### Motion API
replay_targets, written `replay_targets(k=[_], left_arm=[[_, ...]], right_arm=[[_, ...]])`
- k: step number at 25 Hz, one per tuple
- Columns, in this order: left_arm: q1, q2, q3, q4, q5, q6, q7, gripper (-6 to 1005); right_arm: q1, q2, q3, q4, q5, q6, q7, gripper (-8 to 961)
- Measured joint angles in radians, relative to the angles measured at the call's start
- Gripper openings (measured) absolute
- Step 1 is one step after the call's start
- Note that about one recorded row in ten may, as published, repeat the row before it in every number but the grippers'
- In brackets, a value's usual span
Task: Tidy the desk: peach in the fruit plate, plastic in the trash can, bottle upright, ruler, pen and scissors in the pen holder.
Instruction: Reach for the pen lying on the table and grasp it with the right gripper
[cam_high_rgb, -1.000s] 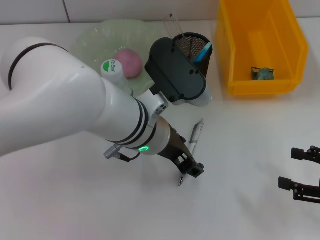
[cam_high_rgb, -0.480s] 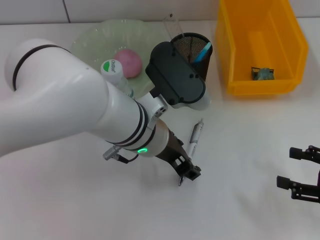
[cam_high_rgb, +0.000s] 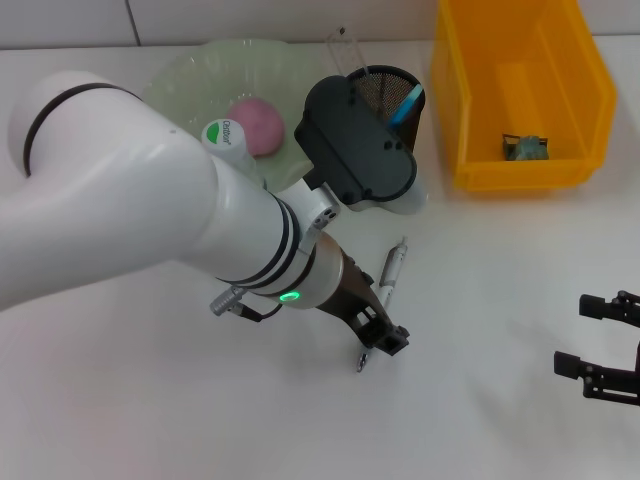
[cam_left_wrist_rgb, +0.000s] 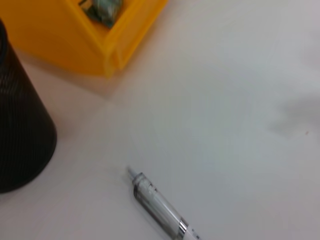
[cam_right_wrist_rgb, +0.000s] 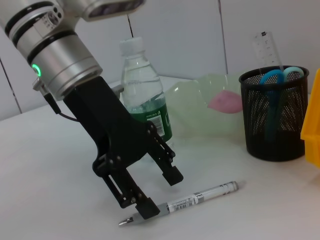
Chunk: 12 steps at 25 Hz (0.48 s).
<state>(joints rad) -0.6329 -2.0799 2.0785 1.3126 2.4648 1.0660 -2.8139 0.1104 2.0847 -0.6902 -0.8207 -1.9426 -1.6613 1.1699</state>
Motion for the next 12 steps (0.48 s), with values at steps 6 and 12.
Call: replay_targets(k=[6, 12], left_arm=[[0.066, 0.003, -0.012, 0.129, 0.000, 0.002, 0.064, 746], [0.280, 0.007, -0.048, 0.359, -0.043, -0.073, 0.314, 747]], right_arm=[[0.007, -0.002, 0.057, -0.009, 0.004, -0.002, 0.099, 829], [0.017, -0.006, 0.084, -0.081, 0.000, -0.024, 0.259, 830]])
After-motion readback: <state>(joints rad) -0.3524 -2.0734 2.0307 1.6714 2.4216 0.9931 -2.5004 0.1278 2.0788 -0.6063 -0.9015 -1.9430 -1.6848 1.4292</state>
